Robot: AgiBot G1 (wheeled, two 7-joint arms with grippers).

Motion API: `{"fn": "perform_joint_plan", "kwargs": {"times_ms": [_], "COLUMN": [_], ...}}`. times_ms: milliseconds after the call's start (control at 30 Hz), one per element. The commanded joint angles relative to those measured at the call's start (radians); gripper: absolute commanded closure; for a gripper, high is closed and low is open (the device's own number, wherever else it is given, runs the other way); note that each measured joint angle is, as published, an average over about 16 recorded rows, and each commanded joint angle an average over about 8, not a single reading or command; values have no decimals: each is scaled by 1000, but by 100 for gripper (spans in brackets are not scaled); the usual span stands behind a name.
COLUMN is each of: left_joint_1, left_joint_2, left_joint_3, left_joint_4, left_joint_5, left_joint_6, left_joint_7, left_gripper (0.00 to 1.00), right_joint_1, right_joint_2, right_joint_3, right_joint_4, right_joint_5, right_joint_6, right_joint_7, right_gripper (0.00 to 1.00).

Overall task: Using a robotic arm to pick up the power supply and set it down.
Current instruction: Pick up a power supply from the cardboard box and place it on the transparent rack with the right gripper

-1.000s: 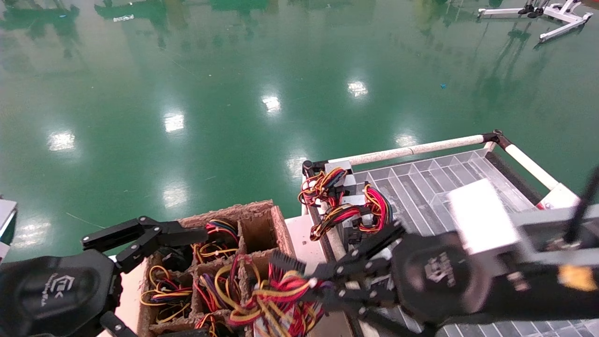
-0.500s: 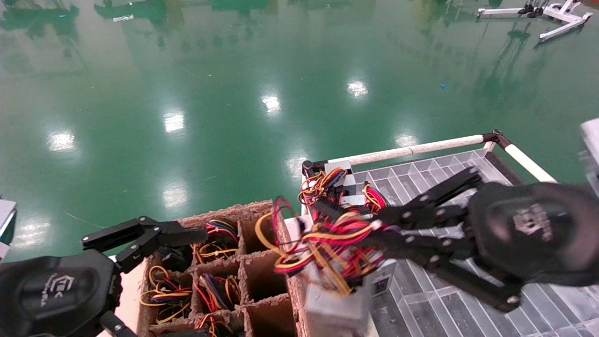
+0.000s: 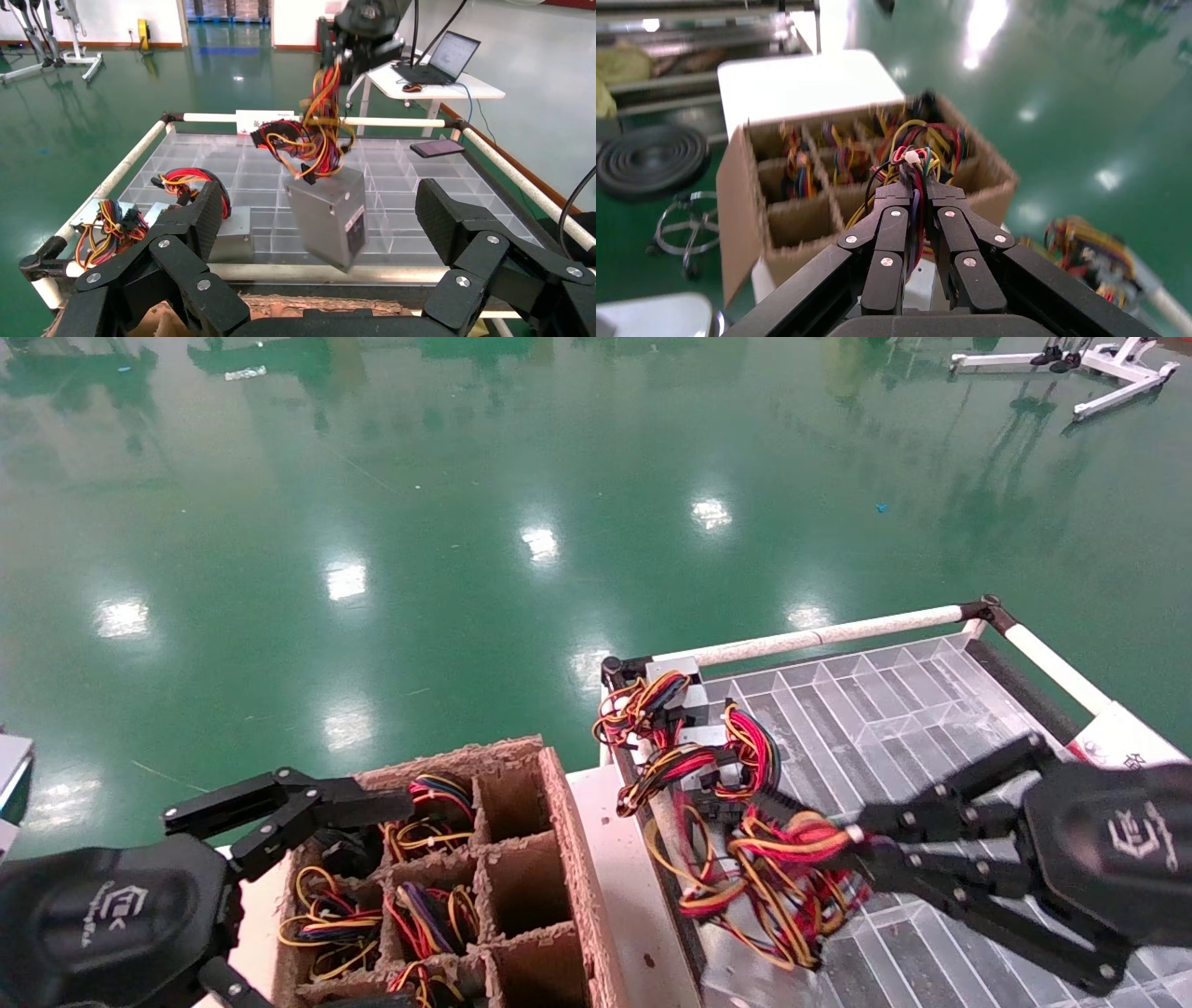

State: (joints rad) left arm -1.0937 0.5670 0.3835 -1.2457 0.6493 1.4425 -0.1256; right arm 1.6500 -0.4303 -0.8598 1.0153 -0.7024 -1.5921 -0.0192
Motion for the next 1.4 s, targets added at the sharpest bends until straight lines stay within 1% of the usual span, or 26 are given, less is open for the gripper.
{"fn": "perform_joint_plan", "kwargs": {"times_ms": [33, 200, 333, 467, 633, 800, 1133, 1400], "left_joint_1": [0, 0, 0, 0, 0, 0, 0, 0], "left_joint_2": [0, 0, 0, 0, 0, 0, 0, 0], "left_joint_3": [0, 0, 0, 0, 0, 0, 0, 0], "left_joint_4": [0, 0, 0, 0, 0, 0, 0, 0], "left_joint_5": [0, 0, 0, 0, 0, 0, 0, 0], "left_joint_6": [0, 0, 0, 0, 0, 0, 0, 0], "left_joint_7": [0, 0, 0, 0, 0, 0, 0, 0], "left_gripper": [0, 0, 0, 0, 0, 0, 0, 0], "right_joint_1": [8, 53, 105, 156, 198, 223, 244, 244], "right_joint_2": [10, 22, 20, 6, -29, -62, -114, -131], "right_joint_3": [-23, -76, -119, -161, -217, -274, -364, -423], "right_joint_4": [-4, -10, -21, -40, -62, -81, -131, -189], "right_joint_5": [-11, -58, -119, -172, -204, -209, -158, -128], "right_joint_6": [0, 1, 2, 2, 2, 2, 5, 7], "right_joint_7": [-9, -32, -48, -64, -87, -106, -145, -184], "right_gripper": [100, 100, 100, 100, 100, 100, 100, 100]}}
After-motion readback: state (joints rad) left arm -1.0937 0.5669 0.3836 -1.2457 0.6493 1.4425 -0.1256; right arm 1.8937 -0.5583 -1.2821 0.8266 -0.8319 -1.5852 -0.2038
